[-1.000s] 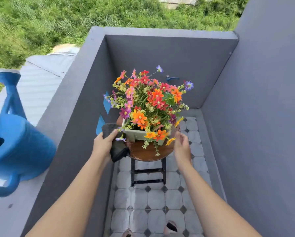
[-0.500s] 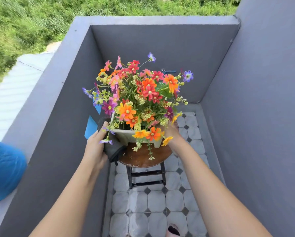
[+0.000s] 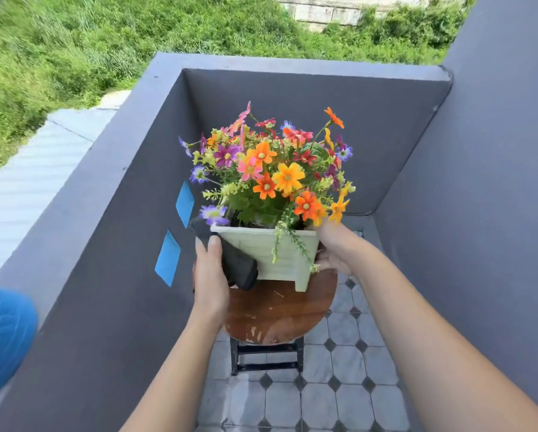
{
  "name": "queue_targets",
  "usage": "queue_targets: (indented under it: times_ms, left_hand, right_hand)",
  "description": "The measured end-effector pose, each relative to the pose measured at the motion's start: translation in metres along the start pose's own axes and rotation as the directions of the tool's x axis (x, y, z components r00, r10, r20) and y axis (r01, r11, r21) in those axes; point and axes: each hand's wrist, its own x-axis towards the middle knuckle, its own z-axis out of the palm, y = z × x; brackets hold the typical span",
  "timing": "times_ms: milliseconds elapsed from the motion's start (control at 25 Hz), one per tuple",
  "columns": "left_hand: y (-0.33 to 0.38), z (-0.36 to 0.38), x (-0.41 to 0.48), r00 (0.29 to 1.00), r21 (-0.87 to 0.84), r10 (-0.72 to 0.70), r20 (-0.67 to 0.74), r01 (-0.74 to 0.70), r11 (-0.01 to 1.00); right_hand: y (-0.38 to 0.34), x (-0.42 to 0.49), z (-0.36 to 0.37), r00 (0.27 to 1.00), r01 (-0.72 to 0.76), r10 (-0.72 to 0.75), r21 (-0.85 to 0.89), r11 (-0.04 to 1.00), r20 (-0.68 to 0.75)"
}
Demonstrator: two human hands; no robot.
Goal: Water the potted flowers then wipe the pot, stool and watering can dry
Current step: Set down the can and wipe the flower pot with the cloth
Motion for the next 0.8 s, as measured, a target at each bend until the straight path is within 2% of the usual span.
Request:
queue_targets:
  times_ms: [80, 120, 200, 320, 400, 480, 520, 560, 640, 680, 720, 760, 800]
  left_hand:
    - [-0.005, 0.008, -0.005, 0.981, 0.294, 0.133, -0.144, -0.086, 0.952]
    - [-0.004, 0.016, -0.01, 0.953, 0.378, 0.227, -0.2, -0.139, 0.915]
    - [-0.003, 0.034, -0.023, 0.892, 0.527, 0.406, -0.2, -0.251, 0.812]
    - [-0.028, 0.049, -0.027, 0.764, 0.765, 0.629, -0.14, -0.32, 0.559]
    - [-0.049, 0.048, -0.03, 0.757, 0.788, 0.653, -0.012, -0.395, 0.472]
    - [-0.057, 0.047, -0.037, 0.795, 0.726, 0.601, 0.084, -0.462, 0.51]
    - [-0.052, 0.045, -0.039, 0.802, 0.672, 0.594, 0.069, -0.477, 0.566]
    - [-0.044, 0.046, -0.037, 0.769, 0.659, 0.638, 0.035, -0.498, 0.564]
    - [-0.03, 0.046, -0.021, 0.671, 0.693, 0.729, -0.137, -0.461, 0.555]
    - [-0.021, 0.05, -0.013, 0.649, 0.68, 0.715, -0.261, -0.402, 0.613]
    - [-0.015, 0.055, -0.009, 0.635, 0.683, 0.709, -0.308, -0.371, 0.629]
    - [-0.012, 0.062, -0.011, 0.623, 0.727, 0.74, -0.254, -0.382, 0.57]
    - [-0.015, 0.067, -0.017, 0.606, 0.774, 0.787, -0.114, -0.442, 0.453]
  right_hand:
    - [-0.01, 0.006, -0.001, 0.999, -0.033, 0.034, -0.016, 0.999, 0.02]
    - [-0.015, 0.006, -0.001, 0.999, -0.041, 0.042, -0.024, 0.999, 0.026]
    - [-0.02, 0.006, -0.004, 0.998, -0.056, 0.057, -0.032, 0.998, 0.021]
    - [-0.021, 0.007, -0.007, 0.999, -0.04, 0.042, -0.067, 0.997, 0.032]
    - [-0.02, 0.009, -0.007, 0.998, -0.052, 0.055, -0.076, 0.996, 0.044]
    - [-0.018, 0.011, -0.007, 0.996, -0.07, 0.074, -0.078, 0.994, 0.047]
    - [-0.017, 0.012, -0.006, 0.996, -0.071, 0.076, -0.085, 0.994, 0.05]
    - [-0.016, 0.013, -0.007, 0.995, -0.074, 0.08, -0.095, 0.993, 0.058]
    - [-0.014, 0.016, -0.006, 0.992, -0.088, 0.097, -0.105, 0.991, 0.078]
    - [-0.015, 0.016, -0.006, 0.991, -0.1, 0.108, -0.103, 0.99, 0.079]
    - [-0.016, 0.016, -0.005, 0.991, -0.105, 0.113, -0.101, 0.989, 0.076]
    - [-0.017, 0.015, -0.006, 0.992, -0.105, 0.111, -0.098, 0.99, 0.067]
    - [-0.018, 0.015, -0.007, 0.992, -0.098, 0.104, -0.083, 0.992, 0.074]
